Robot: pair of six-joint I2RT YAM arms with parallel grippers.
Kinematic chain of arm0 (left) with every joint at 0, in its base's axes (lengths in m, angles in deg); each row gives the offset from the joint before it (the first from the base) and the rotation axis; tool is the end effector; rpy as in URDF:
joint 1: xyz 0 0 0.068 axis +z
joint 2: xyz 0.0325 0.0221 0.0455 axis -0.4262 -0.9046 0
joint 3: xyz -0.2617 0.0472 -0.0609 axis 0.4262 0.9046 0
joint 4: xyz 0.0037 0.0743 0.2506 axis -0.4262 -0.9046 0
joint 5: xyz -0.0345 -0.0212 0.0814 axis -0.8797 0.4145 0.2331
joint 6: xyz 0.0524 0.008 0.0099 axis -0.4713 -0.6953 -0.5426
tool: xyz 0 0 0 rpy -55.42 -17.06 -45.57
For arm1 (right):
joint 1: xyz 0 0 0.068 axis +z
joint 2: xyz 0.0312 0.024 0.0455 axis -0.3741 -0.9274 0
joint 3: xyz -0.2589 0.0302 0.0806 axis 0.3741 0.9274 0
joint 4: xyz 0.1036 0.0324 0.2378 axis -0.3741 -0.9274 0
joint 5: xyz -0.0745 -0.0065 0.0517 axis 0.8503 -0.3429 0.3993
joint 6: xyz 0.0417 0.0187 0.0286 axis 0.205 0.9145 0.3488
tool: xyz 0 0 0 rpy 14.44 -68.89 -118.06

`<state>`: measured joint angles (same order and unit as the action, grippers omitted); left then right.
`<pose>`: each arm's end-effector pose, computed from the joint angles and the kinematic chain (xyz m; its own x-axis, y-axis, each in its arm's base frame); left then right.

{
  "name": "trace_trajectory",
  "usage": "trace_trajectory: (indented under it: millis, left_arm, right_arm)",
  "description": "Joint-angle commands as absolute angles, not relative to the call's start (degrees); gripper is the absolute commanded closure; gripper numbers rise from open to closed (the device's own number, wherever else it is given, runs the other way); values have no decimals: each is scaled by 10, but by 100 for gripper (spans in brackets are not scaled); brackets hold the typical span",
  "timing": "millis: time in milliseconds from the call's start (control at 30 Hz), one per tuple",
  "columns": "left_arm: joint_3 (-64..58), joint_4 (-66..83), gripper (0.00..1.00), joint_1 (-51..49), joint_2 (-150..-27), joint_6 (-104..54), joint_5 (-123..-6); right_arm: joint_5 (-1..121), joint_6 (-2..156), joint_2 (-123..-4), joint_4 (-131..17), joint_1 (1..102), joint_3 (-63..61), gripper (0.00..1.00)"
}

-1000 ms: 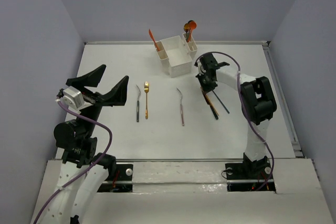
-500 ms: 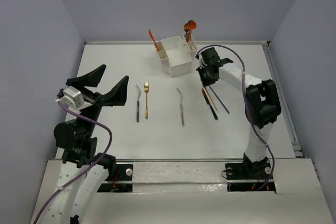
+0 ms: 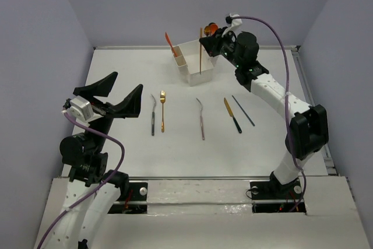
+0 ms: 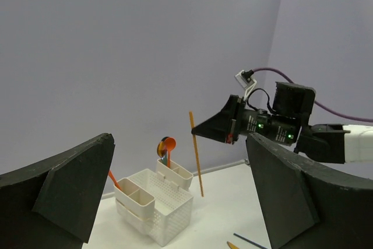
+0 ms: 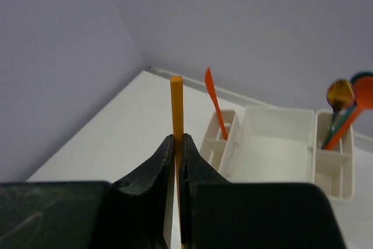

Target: Sort the eating utensils into containers

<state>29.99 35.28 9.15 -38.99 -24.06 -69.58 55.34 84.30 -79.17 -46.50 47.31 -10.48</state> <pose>0.0798 -0.0317 0.4180 0.5438 -0.3757 -0.7504 0.5648 0.8252 -0.0039 0.3698 0.1835 0.3806 -0.1733 0.1799 -0.9683 -0.5860 0.7714 0.2482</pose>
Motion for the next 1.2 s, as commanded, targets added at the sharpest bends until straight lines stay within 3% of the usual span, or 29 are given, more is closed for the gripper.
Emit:
trace_trajectory:
  millis: [0,233,467,1167]
  left_arm:
    - [284,383,1,89,-384,-243,-700]
    - [283,383,1,89,-386,-244,-701]
    - [281,383,1,84,-389,-246,-701]
    - [282,383,1,84,-394,-245,-701]
  right_arm:
    - [531,905,-866,-189,488,-134,100]
    - [572,880,-1009,-154,509,-290,100]
    - [566,840,-1101,-216,514,-404,100]
    - [573,761,-1134,-237,525,-356,98]
